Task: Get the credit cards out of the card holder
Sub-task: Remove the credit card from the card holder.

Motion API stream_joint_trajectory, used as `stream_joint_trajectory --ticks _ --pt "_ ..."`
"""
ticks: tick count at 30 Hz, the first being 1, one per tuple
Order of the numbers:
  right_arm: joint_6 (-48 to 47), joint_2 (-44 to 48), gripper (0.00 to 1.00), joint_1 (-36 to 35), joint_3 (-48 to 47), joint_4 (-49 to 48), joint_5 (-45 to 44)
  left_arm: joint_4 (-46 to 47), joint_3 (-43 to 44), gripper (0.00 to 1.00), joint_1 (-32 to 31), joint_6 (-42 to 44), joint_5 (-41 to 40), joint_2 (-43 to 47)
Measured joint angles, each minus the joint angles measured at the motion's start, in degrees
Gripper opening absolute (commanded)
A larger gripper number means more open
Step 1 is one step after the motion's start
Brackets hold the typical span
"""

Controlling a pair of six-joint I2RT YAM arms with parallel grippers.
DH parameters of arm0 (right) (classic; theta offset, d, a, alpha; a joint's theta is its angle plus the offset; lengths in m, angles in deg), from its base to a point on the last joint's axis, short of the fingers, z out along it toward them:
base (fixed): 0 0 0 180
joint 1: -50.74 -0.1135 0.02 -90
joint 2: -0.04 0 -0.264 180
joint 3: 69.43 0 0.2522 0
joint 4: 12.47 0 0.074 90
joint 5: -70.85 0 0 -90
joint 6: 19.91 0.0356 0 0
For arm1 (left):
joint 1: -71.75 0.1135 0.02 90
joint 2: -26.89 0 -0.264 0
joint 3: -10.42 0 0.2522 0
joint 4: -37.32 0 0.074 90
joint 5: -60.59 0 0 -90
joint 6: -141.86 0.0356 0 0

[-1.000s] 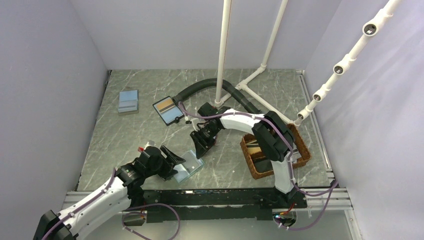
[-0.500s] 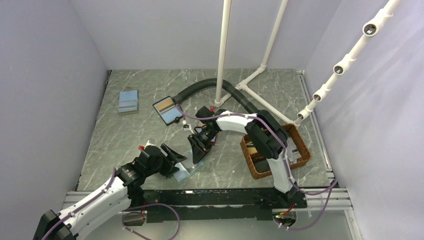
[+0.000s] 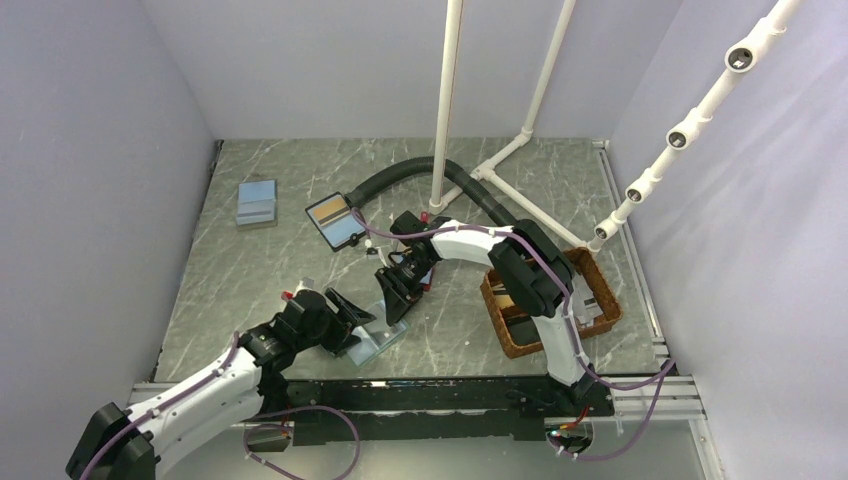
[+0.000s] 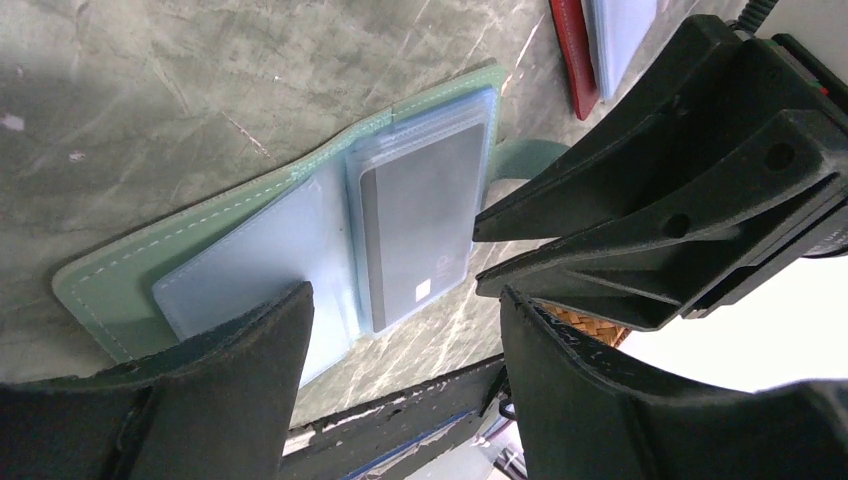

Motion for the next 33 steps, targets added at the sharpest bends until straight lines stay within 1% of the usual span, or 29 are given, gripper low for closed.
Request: stream_joint_trajectory --ticks 5,8,10,13,15,23,27,33 --pt "-0.04 0.00 0.36 -0.44 -0.20 0.24 -0.72 1.40 -0.04 0.73 0.00 0.00 0.48 -1.60" --pt "-0.15 0.00 0.35 -0.63 -0.31 0.35 -0.92 2.03 -0.15 0.73 0.00 -0.02 0.66 -1.81" --pt "-0.24 0.00 0.32 -0.72 -0.31 0.33 -0.74 2.32 -0.35 0.73 0.00 -0.02 0.81 -1.79" --pt "-0.17 -0.04 0.24 -0.94 -0.31 0.24 0.59 2.43 -0.37 0.73 0.00 -0.04 0.83 -1.77" --pt "0.02 -0.09 0.22 -1.16 -0.31 0.11 2.56 2.45 -0.37 0.73 0.00 -0.07 0.83 -1.77" --pt "1.64 -0.09 0.25 -1.53 -0.24 -1.44 11.58 2.64 -1.03 0.74 0.00 -0.52 0.83 -1.01" --pt "2.69 -0.09 0.28 -1.64 0.15 -2.58 13.44 2.62 -1.33 0.74 0.00 -0.72 0.79 -0.07" --pt "3.91 -0.37 0.30 -2.25 0.50 -3.89 15.61 2.62 -1.92 0.74 0.00 -1.79 0.74 1.81"
